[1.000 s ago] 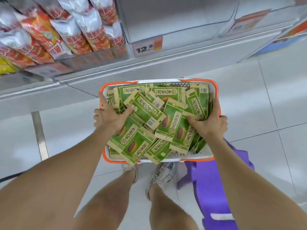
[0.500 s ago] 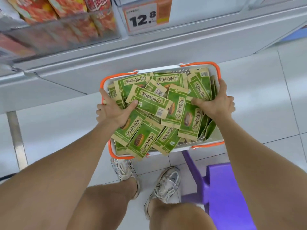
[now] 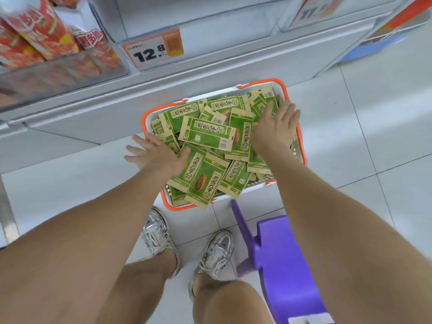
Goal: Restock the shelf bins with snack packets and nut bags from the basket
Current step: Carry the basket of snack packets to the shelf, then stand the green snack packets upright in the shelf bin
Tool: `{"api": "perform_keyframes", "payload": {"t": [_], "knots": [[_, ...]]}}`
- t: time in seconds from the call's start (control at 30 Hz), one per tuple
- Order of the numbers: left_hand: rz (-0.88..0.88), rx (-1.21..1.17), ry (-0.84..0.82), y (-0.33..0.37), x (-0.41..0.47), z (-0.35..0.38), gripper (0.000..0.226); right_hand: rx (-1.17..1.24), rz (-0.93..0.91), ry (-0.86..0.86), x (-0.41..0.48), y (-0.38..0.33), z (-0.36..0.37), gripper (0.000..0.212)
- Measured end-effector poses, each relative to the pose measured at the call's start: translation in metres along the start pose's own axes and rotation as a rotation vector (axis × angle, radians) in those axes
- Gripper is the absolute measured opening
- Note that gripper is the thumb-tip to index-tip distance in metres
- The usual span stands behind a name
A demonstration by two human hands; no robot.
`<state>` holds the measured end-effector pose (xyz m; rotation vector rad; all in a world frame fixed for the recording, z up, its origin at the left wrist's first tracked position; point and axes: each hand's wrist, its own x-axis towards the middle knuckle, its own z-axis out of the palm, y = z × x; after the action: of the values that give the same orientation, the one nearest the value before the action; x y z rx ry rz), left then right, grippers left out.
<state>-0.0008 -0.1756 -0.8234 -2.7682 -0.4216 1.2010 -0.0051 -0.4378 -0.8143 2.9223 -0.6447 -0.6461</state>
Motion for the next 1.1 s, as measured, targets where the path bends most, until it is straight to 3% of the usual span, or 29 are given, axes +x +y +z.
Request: {"api": "perform_keyframes", "payload": {"t": [0.1, 0.17, 0.23, 0.33, 0.47, 0.6, 1.1], "knots": [[0.144, 0.299, -0.043, 0.015, -0.053, -0.048, 0.086, -0.014, -0.158, -0.086, -0.055, -0.005, -0.04, 0.074], [0.321, 0.308, -0.036, 0.022, -0.093, -0.088, 0.044, -0.024, -0.278, -0.146, -0.095, -0.003, -0.078, 0.072], [0.455, 0.255, -0.047, 0.024, -0.139, -0.136, 0.026, -0.011, -0.365, -0.219, -0.134, 0.004, -0.125, 0.073], [0.592, 0.214, -0.078, 0.013, -0.199, -0.208, 0.024, 0.08, -0.417, -0.274, -0.179, 0.017, -0.206, 0.06], [0.722, 0.158, -0.124, -0.004, -0.259, -0.289, 0.027, 0.218, -0.346, -0.281, -0.213, 0.026, -0.312, 0.046], [0.775, 0.143, -0.066, -0.026, -0.298, -0.349, 0.028, 0.335, -0.282, -0.236, -0.233, 0.025, -0.392, 0.038], [0.957, 0.061, 0.086, -0.047, -0.34, -0.463, 0.027, 0.466, -0.27, 0.014, -0.246, 0.008, -0.532, 0.039]]}}
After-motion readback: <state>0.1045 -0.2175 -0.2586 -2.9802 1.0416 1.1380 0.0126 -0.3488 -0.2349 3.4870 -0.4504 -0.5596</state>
